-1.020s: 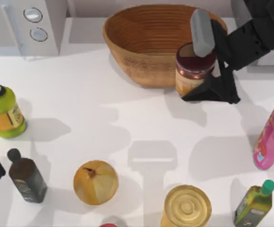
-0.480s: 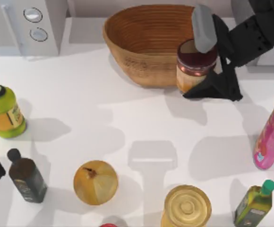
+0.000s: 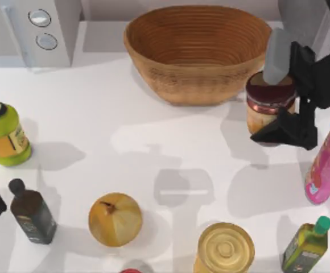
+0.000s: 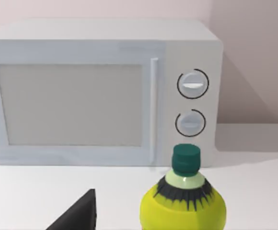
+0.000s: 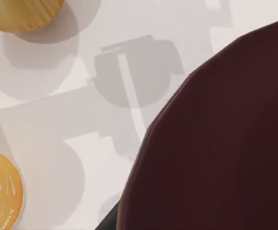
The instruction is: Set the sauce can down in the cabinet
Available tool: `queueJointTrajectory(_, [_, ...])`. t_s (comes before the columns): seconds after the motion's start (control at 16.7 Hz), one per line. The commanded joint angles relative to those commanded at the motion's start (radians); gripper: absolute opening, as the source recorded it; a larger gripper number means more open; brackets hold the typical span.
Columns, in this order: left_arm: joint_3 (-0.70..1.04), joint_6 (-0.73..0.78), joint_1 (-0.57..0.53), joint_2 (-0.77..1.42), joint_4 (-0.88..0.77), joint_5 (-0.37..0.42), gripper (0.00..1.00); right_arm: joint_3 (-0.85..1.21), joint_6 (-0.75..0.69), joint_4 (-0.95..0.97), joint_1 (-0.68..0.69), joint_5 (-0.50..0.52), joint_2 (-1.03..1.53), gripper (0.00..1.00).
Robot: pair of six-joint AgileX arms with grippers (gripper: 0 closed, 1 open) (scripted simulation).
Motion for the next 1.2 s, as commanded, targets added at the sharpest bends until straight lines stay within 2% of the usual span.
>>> queueJointTrajectory(0.78, [0.000,0.000,0.000,0.000,0.000,0.000,1.00,-0.863,0.597,0.538,-0.212,0.414,-1.086,0.00])
queueJointTrajectory(1.2, [0.000,0.000,0.000,0.000,0.000,0.000,1.00,-1.221,0.837,0.793,-0.266,0.561,-1.563,0.00])
